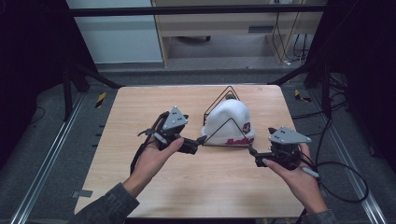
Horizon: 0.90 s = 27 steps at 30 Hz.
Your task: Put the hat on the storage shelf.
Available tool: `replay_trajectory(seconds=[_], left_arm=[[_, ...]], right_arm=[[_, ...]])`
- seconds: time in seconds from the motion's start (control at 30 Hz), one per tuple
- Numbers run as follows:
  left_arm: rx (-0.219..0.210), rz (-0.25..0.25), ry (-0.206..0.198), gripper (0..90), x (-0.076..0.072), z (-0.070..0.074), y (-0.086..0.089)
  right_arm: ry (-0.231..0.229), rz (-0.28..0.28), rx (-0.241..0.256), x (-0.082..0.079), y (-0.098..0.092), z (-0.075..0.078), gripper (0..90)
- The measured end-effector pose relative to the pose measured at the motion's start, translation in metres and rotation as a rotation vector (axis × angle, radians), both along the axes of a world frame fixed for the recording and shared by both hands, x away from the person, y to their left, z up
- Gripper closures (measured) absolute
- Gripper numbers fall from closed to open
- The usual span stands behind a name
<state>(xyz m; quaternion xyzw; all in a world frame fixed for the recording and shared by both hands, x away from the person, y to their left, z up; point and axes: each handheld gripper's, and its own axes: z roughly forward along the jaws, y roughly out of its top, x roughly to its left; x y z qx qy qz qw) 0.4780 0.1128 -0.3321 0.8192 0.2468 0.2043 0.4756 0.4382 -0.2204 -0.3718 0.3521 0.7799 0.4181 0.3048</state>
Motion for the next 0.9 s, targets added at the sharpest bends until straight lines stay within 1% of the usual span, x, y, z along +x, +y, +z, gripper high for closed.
replay_trajectory(seconds=[0.2,0.33,0.43,0.57,0.67,0.7,0.8,0.9], left_arm=[[-0.006,0.017,0.020,8.0,-0.007,-0.006,0.020],[0.001,0.030,0.019,8.0,-0.012,-0.010,0.032],[-0.011,0.040,0.024,8.0,-0.014,-0.013,0.042],[-0.018,0.071,0.035,8.0,-0.013,-0.024,0.061],[-0.002,0.115,0.033,8.0,-0.013,-0.031,0.077],[0.008,0.130,0.035,8.0,-0.013,-0.033,0.083],[0.017,0.164,0.044,8.0,-0.014,-0.039,0.098],[0.053,0.199,0.046,8.0,-0.016,-0.047,0.112]], right_arm=[[-0.016,0.016,-0.001,-0.002,0.007,0.005,8.0],[-0.021,0.024,0.004,-0.001,0.012,0.007,7.3],[-0.014,0.032,-0.009,0.002,0.017,0.008,6.6],[-0.014,0.047,-0.015,0.006,0.026,0.009,5.7],[-0.015,0.059,-0.023,0.009,0.034,0.010,5.4],[-0.016,0.067,-0.023,0.011,0.037,0.010,5.1],[-0.005,0.089,-0.021,0.016,0.049,0.006,4.5],[0.010,0.115,-0.018,0.020,0.062,0.002,4.4]])
